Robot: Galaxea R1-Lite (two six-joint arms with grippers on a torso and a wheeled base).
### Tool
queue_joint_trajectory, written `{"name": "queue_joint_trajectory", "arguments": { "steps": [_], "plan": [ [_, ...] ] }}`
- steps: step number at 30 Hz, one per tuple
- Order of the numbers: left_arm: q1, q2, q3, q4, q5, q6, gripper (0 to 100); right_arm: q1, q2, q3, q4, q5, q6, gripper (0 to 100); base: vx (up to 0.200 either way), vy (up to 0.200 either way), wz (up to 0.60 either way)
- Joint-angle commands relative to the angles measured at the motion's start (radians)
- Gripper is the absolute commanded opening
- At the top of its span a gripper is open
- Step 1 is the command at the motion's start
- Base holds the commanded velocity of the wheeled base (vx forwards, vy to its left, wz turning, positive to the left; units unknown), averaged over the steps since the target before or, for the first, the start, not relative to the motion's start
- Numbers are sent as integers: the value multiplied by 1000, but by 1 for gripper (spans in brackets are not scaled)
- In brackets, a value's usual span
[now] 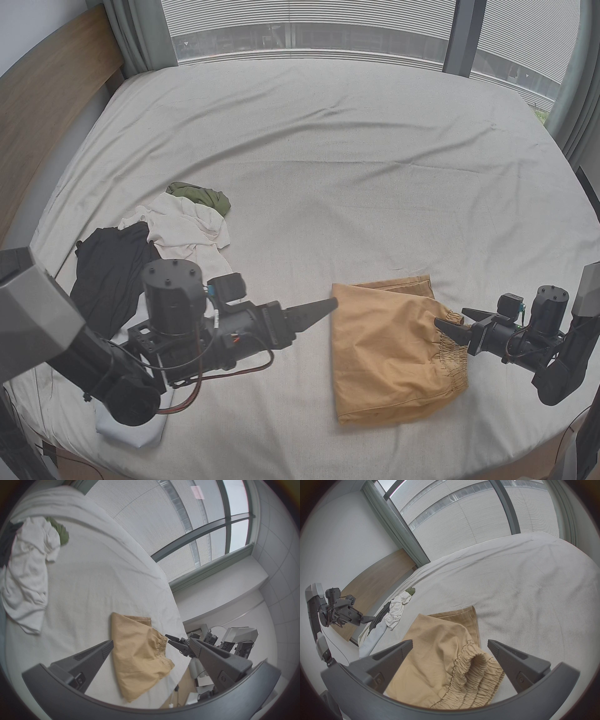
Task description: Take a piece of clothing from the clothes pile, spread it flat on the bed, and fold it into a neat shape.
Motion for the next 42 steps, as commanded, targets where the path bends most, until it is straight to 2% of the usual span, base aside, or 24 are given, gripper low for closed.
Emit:
{"name": "queue_joint_trajectory", "arguments": {
  "steps": [1,2,3,6,13,15,22,27,32,42],
  "plan": [
    [81,-69,113,-124,-8,61,100,5,2,10,-1,-6,1,100,0,0,0],
    [81,-69,117,-130,-8,61,100,5,2,10,-1,-6,1,100,0,0,0],
    [90,-60,146,-200,-8,59,100,5,3,11,-1,-9,1,100,0,0,0],
    [93,-62,189,-246,-5,76,100,8,7,14,-1,-9,1,100,0,0,0],
    [109,-80,264,-248,-7,124,100,7,5,16,-1,-9,1,100,0,0,0],
    [143,-72,307,-254,-10,187,100,4,5,16,-1,-9,1,100,0,0,0],
    [193,-54,383,-294,-62,300,100,2,5,19,-1,-10,9,100,0,0,0],
    [270,38,440,-401,-109,457,100,-2,3,47,1,-10,9,100,0,0,0],
    [299,101,457,-401,-113,628,100,-10,7,71,1,-10,4,100,0,0,0],
    [296,109,472,-401,-114,639,100,-54,33,107,1,-12,-7,100,0,0,0]
  ]
}}
